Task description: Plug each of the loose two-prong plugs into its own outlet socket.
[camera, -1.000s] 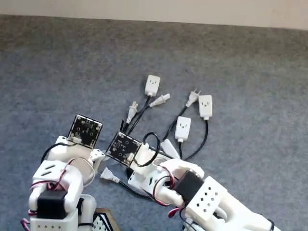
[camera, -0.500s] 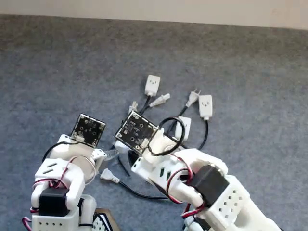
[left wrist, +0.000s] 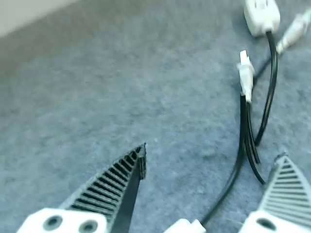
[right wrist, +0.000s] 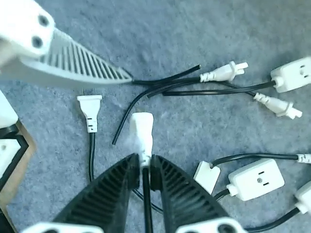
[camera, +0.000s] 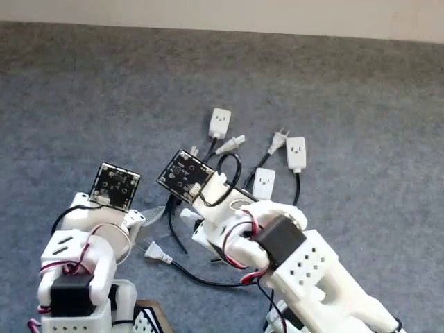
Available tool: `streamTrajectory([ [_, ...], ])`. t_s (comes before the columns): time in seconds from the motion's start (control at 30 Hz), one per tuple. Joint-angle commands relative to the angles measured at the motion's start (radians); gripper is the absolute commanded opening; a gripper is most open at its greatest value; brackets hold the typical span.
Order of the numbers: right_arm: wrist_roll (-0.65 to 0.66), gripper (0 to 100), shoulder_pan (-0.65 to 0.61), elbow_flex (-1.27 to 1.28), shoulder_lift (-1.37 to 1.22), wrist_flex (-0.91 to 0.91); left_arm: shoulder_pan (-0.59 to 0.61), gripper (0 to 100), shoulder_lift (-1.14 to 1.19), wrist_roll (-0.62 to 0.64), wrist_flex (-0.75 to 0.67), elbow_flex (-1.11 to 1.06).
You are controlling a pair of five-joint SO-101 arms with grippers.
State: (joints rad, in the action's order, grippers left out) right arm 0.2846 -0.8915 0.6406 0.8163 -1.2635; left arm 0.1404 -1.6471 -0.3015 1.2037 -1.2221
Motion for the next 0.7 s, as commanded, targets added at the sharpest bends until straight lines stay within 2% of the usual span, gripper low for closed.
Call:
streamTrajectory([
  [0.0,-0.005,0.5,-0.024,-0.061,-0.008,0.03,-0.044,38,0.012,0.02,-0.028,0.073],
  [0.2,-0.015,0.5,-0.062,-0.067,-0.01,0.048,-0.217,38,0.012,0.066,-0.02,-0.024],
  [0.47,-0.015,0.5,-0.058,-0.082,-0.013,0.047,-0.193,38,0.012,0.061,-0.026,-0.058],
  [0.67,-0.012,0.5,0.008,-0.148,-0.016,0.041,-0.145,38,0.013,0.061,-0.021,-0.024],
])
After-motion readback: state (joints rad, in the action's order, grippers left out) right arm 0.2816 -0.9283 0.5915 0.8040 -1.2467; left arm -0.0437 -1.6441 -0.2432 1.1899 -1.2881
